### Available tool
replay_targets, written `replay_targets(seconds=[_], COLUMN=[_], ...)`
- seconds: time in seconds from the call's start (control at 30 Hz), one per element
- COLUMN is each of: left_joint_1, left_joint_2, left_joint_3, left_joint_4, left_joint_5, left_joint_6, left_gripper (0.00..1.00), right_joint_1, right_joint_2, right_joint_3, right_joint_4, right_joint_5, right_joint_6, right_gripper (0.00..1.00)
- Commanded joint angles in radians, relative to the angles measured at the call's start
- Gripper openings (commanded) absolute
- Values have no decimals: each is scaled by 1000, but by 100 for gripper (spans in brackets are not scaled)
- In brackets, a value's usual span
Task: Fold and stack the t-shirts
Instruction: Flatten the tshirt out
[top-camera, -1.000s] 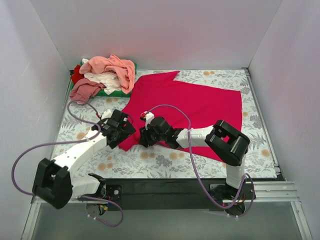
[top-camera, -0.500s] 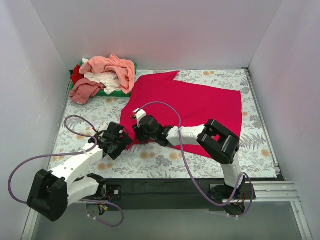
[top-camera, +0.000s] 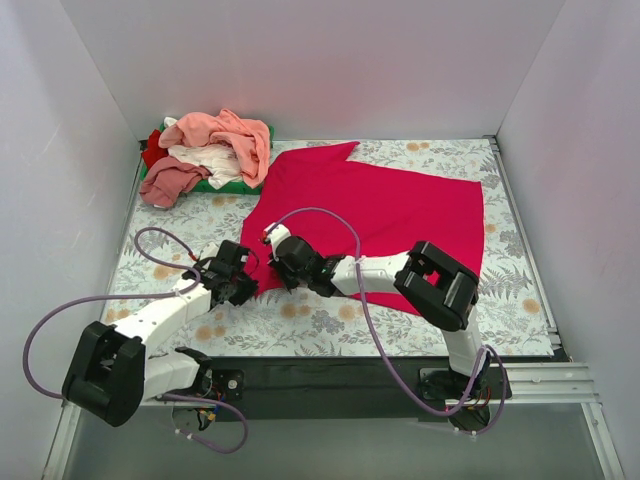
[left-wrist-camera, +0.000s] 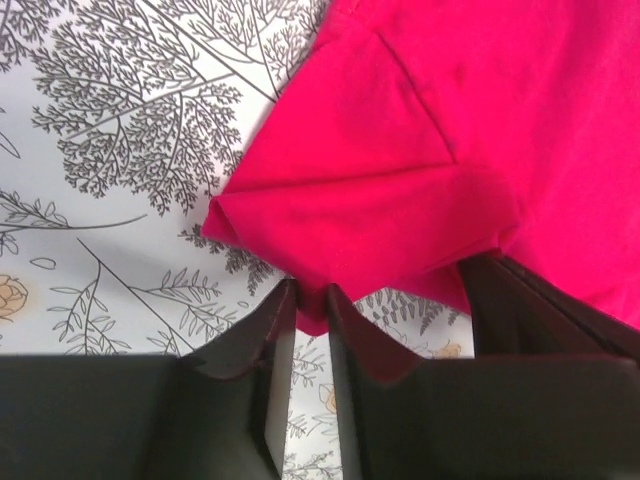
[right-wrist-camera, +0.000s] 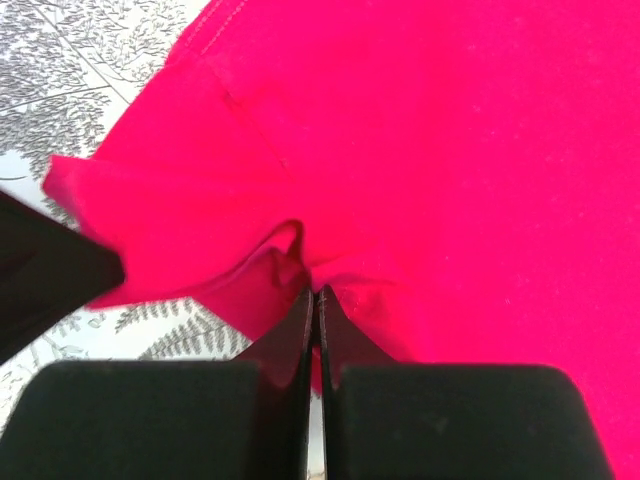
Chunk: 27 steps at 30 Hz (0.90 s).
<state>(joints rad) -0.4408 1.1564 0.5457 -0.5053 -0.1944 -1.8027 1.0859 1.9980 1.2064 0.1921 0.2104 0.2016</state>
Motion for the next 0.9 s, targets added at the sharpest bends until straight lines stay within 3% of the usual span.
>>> replay_targets(seconds=[0.0,0.03,0.33,0.6,0.87], left_joint_1=[14,16,16,16,16], left_joint_2=[8,8,-179,-239,-394], left_joint_3=[-1,-1,-15,-9,-32], left_joint_4=[22,22,-76,-341,-469], left_joint_5=[-26,-33,-34,-91,-166], left_joint_6=[14,16,0,-208,-348], left_gripper=[12,0,0,0,0], right_joint_1=[12,12,28,77,120], right_joint_2=[-80,-88,-180,-284,-291], right_joint_3=[4,-1,-79,-223,-317], right_joint_4=[7,7,4,-13,-8], right_joint_5=[6,3,-101,-239,-391], right_joint_6=[-13,-13,-13,38,111], right_gripper=[1,1,1,1,2])
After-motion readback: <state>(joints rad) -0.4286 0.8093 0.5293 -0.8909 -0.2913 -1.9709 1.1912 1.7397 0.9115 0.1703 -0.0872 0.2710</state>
